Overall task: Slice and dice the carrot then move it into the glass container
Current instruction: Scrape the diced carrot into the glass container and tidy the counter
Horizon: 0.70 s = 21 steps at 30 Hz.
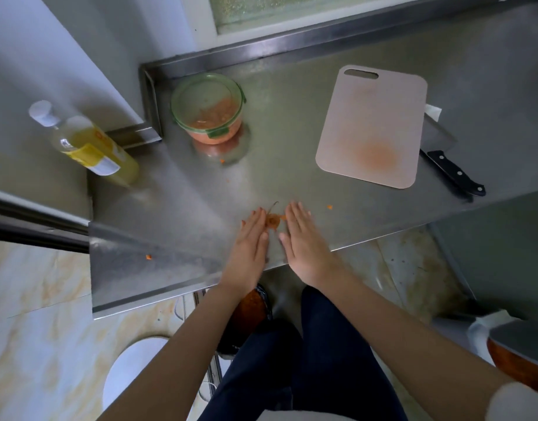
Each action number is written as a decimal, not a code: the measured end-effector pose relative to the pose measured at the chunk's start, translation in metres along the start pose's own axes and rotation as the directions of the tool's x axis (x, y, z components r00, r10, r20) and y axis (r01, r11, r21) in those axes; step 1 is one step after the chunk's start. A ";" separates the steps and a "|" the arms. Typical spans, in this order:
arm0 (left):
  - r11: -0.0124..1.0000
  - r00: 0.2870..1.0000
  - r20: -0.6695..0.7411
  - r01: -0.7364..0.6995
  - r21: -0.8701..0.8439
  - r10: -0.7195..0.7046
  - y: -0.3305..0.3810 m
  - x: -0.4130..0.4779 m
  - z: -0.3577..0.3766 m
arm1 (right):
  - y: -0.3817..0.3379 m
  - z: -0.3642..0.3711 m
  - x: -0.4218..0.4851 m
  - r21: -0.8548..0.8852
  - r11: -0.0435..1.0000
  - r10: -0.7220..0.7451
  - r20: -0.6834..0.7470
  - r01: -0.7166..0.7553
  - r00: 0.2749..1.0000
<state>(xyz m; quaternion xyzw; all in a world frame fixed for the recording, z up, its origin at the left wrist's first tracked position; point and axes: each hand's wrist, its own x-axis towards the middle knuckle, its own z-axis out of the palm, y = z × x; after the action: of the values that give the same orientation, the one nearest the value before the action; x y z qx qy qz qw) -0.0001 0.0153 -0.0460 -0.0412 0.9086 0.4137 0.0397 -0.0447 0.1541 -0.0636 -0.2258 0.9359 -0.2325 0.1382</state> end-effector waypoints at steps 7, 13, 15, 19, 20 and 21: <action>0.976 0.929 -0.357 0.161 0.149 -0.099 -0.034 -0.030 -0.033 | 0.001 -0.024 0.028 -0.002 0.998 -0.057 -0.073 0.057 0.996; 0.764 0.686 -0.535 0.636 0.109 -0.494 -0.084 -0.058 -0.060 | -0.017 0.003 0.038 -0.064 0.996 -0.063 0.029 0.065 0.998; 0.834 0.742 -0.507 0.547 0.078 -0.439 -0.077 -0.054 -0.053 | -0.019 0.005 0.034 -0.061 0.992 -0.110 0.035 0.112 0.993; 0.967 0.916 -0.327 0.255 0.024 -0.234 -0.035 -0.038 -0.022 | -0.015 0.002 0.027 -0.019 0.979 -0.201 0.050 0.202 0.978; 0.982 0.946 -0.266 0.182 -0.042 -0.187 -0.022 -0.033 -0.014 | -0.014 -0.001 0.027 0.010 0.977 -0.213 0.051 0.213 0.976; 0.984 0.967 -0.208 0.127 -0.123 -0.151 -0.009 -0.029 -0.009 | -0.012 -0.005 0.026 0.030 0.974 -0.227 0.056 0.225 0.972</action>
<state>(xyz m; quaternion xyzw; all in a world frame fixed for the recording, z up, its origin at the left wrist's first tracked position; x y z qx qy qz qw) 0.0296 0.0036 -0.0437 -0.1517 0.8785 0.4519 -0.0327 -0.0649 0.1341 -0.0571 -0.3360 0.8968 -0.2509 0.1412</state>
